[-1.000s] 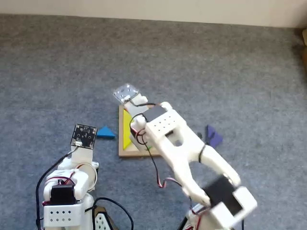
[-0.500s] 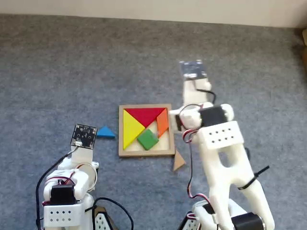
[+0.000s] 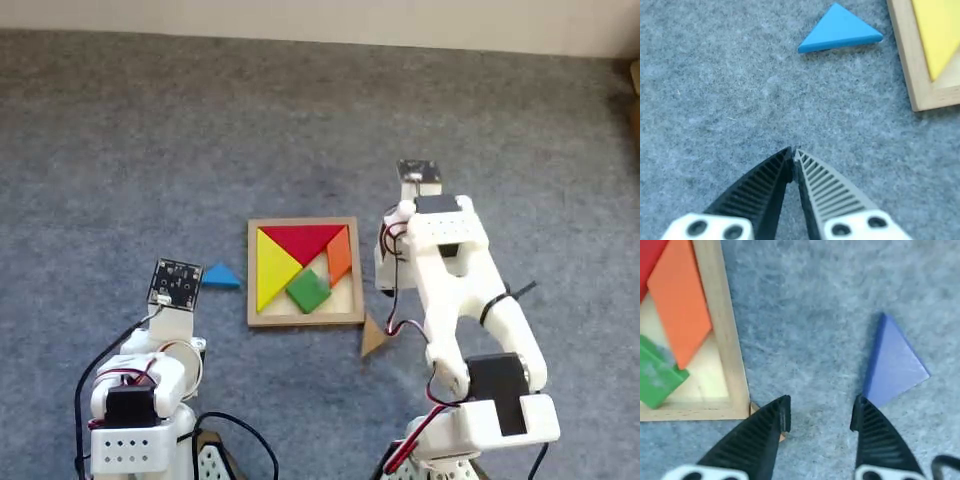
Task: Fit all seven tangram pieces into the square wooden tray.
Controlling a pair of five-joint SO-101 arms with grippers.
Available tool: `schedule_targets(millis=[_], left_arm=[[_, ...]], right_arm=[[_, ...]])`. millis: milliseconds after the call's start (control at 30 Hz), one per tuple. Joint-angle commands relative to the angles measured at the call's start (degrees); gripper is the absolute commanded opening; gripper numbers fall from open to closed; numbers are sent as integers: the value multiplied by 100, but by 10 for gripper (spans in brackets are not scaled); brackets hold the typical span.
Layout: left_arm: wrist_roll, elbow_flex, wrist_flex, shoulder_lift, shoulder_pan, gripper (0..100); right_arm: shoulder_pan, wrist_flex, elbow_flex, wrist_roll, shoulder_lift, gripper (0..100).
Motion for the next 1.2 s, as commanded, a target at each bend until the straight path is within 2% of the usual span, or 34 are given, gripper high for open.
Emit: schedule_targets(millis=[0,100,300,700,1167], left_arm=[[53,119,18,-233,-66,36],[53,119,18,-233,-57,36],[53,119,18,-224,-57,36],[53,119,18,-224,-57,36],[53,119,18,-224,-57,36]], right_arm=[[-418,-22,-347,-290,-57,195],[-734,48,-347,-835,-66,195],[-1402,752,-382,-993,-66,195],[-1446,-532,690,-949,-4,195],[-1393,-514,1059,-941,286,192]])
